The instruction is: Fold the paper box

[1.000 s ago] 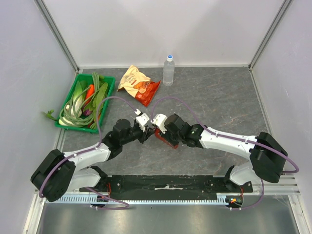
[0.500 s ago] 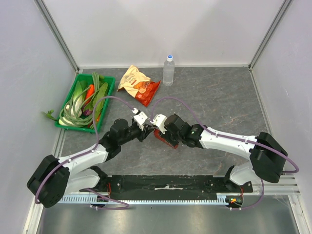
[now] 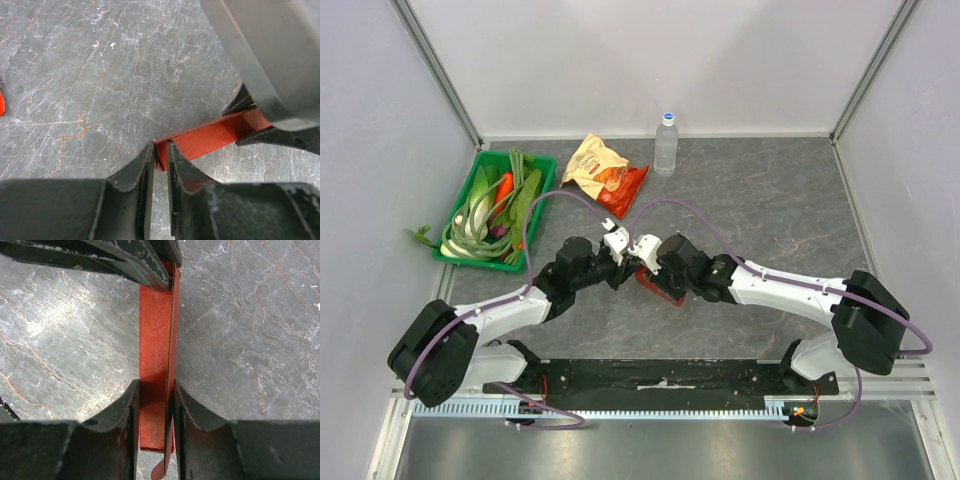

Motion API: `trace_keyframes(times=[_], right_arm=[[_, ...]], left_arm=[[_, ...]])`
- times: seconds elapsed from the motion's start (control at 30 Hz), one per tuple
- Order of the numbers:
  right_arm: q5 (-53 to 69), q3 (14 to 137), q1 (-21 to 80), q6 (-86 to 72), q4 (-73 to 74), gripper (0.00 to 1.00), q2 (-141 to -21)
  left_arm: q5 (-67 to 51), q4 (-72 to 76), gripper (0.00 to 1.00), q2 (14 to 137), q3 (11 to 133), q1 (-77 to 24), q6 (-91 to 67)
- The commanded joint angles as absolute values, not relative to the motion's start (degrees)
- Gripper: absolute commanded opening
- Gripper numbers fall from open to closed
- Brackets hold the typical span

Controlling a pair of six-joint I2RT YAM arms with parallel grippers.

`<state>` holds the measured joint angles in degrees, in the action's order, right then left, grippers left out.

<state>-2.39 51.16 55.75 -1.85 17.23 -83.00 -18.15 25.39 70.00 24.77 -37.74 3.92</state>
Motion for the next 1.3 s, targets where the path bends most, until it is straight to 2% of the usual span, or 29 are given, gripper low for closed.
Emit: trace_keyframes(times=[0.0, 0.33, 0.83, 1.27], right_arm=[[-1.32, 53.26, 56.07, -1.23, 16.79, 0.19, -83.67], [-1.32, 53.17, 56.07, -0.97, 16.61, 0.18, -83.85], [-1.41, 53.09, 55.99, -1.49, 16.17, 0.18, -84.64], [-1.23, 53.00, 55.63, -1.67, 15.29, 0.20, -84.73]], left_arm=[[-20.13, 27.07, 0.20, 70.93, 27.25, -37.88, 5.62], [-19.08, 27.42, 0.02, 72.25, 28.21, -37.97, 4.22], [-6.69, 29.09, 0.02, 69.79, 22.59, -43.15, -3.95], [-4.92, 33.74, 0.02, 71.45, 19.25, -44.56, -9.40]])
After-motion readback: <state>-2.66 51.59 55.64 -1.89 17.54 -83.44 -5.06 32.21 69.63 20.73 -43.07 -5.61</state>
